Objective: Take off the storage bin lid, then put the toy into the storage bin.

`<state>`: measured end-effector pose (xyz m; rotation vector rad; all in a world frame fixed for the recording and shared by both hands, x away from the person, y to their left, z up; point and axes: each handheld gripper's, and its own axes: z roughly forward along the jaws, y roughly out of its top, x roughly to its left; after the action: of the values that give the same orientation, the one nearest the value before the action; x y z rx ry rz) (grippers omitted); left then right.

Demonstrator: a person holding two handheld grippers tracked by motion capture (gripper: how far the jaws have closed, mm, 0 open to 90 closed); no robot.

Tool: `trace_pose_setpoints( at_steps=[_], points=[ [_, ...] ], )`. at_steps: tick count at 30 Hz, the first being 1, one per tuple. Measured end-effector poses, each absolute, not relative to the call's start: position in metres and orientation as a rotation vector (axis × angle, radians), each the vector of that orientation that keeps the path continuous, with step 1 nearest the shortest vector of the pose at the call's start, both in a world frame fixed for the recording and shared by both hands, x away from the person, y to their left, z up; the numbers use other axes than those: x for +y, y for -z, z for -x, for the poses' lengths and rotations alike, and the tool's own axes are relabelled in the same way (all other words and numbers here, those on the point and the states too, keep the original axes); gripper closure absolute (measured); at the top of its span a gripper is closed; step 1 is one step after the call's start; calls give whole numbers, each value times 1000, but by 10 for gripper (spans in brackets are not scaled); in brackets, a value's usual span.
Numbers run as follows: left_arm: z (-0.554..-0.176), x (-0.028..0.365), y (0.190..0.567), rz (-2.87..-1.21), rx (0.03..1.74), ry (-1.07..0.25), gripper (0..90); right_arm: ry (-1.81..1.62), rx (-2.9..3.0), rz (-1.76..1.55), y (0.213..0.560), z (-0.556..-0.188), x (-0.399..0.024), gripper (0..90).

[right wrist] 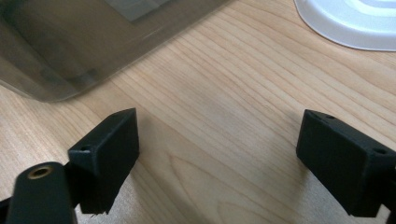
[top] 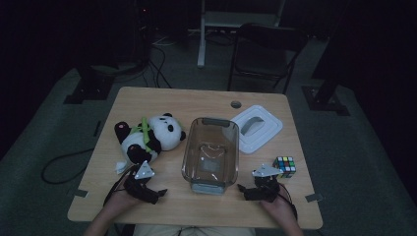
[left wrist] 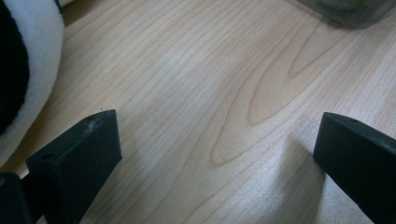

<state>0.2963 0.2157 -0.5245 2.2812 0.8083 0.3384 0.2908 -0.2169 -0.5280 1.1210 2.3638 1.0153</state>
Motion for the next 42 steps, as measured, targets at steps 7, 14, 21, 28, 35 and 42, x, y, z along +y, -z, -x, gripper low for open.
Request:
trace_pose_setpoints(
  at_steps=[7, 14, 21, 28, 35, 42],
  points=[
    [-293, 217, 524, -2282, 808, -337, 14, -1013, 2367, -1113, 528, -291, -214, 125],
    [-291, 220, 520, -2299, 823, -311, 28, -1023, 2383, -1091, 528, -292, -214, 129],
    [-289, 229, 497, -2218, 867, -352, 29, -1024, 2384, -1090, 528, -292, -214, 129],
    [-292, 238, 471, -2179, 872, -402, 30, -1024, 2386, -1088, 528, -292, -214, 129],
    [-305, 244, 427, -2109, 876, -475, 46, -1024, 2386, -1089, 528, -292, -214, 129],
    [-328, 251, 401, -2073, 903, -543, 51, -1026, 2385, -1091, 528, -292, -214, 129]
  ],
)
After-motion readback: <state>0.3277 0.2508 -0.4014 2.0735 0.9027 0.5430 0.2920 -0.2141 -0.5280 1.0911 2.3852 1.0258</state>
